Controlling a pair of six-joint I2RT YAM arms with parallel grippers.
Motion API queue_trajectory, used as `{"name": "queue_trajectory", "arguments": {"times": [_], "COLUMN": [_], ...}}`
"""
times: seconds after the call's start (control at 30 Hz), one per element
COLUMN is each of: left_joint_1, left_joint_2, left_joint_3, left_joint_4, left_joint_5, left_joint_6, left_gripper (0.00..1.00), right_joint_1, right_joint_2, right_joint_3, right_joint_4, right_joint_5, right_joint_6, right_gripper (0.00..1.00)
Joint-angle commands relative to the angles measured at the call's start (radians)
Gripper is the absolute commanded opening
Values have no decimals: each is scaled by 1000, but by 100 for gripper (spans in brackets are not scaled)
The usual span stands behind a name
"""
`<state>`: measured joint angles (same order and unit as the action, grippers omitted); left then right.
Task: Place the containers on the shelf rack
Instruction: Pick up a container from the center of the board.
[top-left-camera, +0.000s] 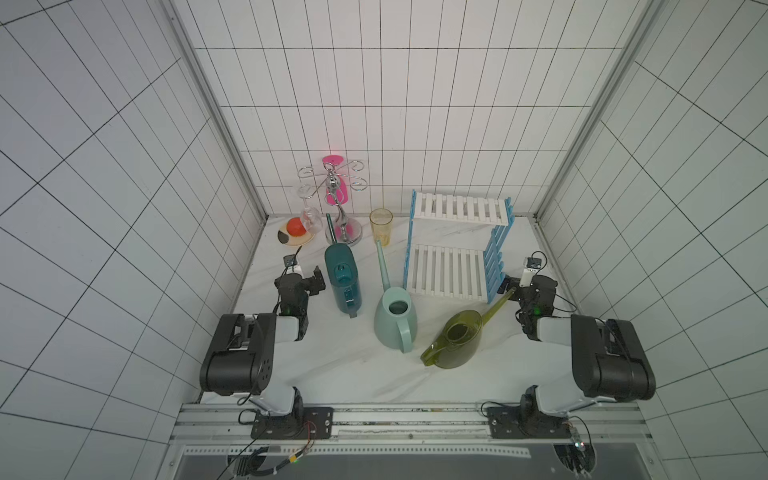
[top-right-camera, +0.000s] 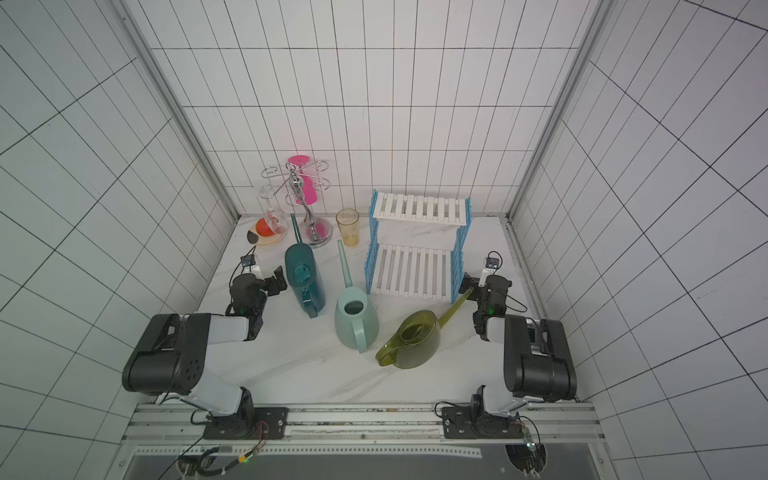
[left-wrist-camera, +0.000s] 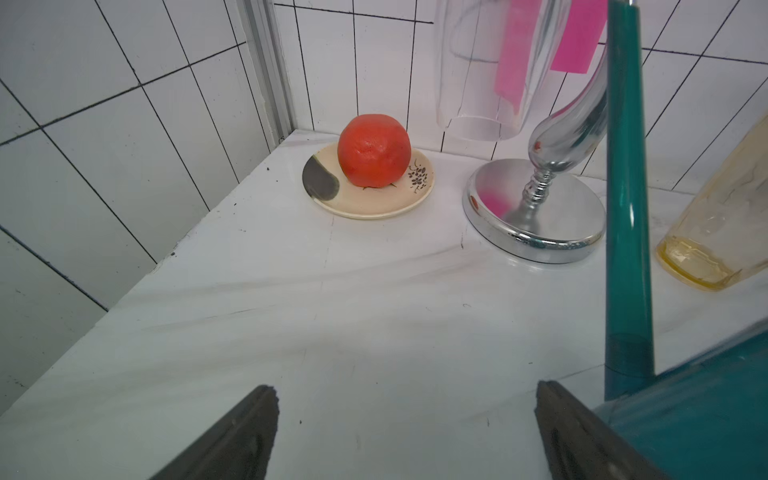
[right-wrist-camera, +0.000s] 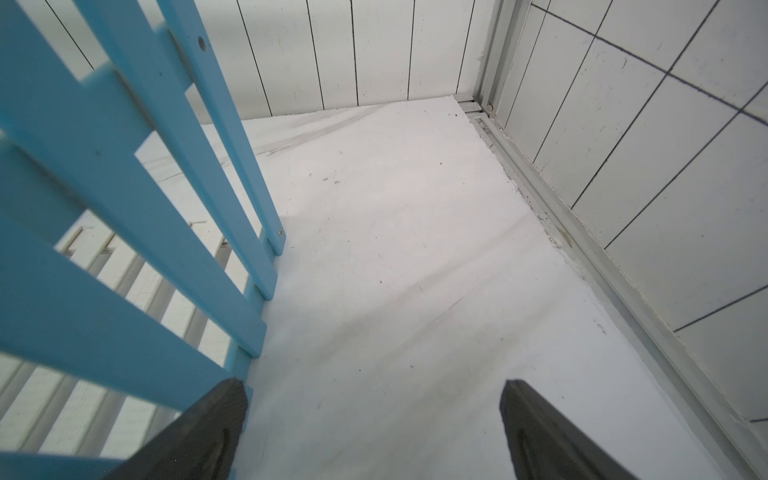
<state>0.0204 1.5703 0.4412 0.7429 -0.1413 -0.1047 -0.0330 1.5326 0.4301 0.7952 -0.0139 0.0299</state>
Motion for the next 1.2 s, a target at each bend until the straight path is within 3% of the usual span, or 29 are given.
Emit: {"name": "queue_trajectory", "arguments": {"times": [0.0,0.4,0.5,0.7,0.9,1.0,1.07,1.17], "left_joint_1": [-5,-4,-4,-37,-63,-143,-266,-472], "left_joint_2": [-13,-14,-46,-340,-559,-608,-618,-577], "left_joint_3": [14,14,6,47,210,340,448,597], "left_joint_4": [8,10,9,-261,-630,-818,-928,-1053], "left_joint_5": [-7,-7,-61,-210,-227,-266,-302,-266], "left_joint_6": [2,2,-20,-25,-98,-124,-91,-4], "left_gripper": [98,98,98,98,98,98,98,97], "right_joint_1": [0,-1,-1,-32,-42,-44,-44,-46], "right_joint_2": [4,3,-9,-227,-423,-495,-540,-581], "right_joint_3": [9,7,11,61,135,217,269,303], "right_joint_4": [-5,-5,-12,-270,-555,-758,-871,-941], "right_joint_5": [5,3,32,101,167,183,174,156], "right_joint_6": [-2,-1,12,64,70,114,148,182], "right_gripper": [99,99,99,99,99,99,99,99]}}
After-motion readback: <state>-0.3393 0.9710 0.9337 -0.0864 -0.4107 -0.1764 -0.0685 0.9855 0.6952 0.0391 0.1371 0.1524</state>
